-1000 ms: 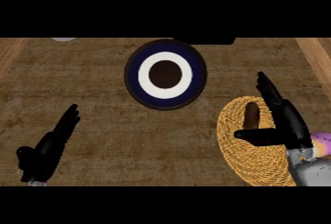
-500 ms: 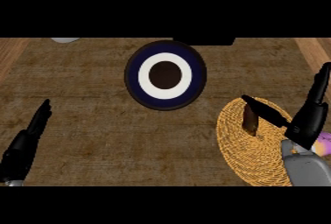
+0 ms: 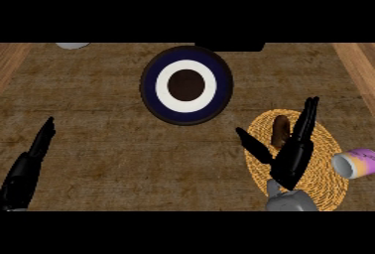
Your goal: Pick the sweet potato from the placemat and place it in the plate
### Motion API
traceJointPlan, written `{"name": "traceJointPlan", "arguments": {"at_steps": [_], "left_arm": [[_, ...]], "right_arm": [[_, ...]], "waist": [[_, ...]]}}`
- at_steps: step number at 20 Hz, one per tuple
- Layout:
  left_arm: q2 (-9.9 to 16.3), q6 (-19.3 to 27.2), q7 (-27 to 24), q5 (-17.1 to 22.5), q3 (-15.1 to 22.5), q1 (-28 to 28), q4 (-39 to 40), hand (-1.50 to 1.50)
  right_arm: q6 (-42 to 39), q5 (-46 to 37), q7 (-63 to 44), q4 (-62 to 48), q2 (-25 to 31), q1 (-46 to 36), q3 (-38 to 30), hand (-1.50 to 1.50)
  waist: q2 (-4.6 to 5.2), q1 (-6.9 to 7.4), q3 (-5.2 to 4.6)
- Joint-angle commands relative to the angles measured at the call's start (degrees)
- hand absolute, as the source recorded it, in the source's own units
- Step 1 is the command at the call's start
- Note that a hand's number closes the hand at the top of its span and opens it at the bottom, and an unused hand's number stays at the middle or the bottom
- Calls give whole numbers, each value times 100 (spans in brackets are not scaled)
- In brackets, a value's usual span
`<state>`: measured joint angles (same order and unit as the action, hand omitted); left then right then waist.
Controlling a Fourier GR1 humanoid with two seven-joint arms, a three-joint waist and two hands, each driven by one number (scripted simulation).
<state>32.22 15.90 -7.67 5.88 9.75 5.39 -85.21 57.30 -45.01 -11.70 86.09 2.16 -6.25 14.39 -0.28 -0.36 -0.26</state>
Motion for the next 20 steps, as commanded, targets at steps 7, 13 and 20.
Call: {"name": "traceJointPlan", "arguments": {"at_steps": [7,13,20], "left_arm": [[2,31,-20,-109,5,262,-261,0],[-71,-60,-39,-108,-64,99,-167,0],[-270,-126,42,-248,-76,-123,76,0]], "right_arm": [[-2876,-2214,-3106,337,-68,-112,-593,-150],[-4930,-2558,-4732,671,-171,-1082,-673,-150],[-6251,-2010,-5643,725,-215,-1444,-641,-150]], "waist": [[-28,14,-5],[8,71,17],[19,50,22]]}}
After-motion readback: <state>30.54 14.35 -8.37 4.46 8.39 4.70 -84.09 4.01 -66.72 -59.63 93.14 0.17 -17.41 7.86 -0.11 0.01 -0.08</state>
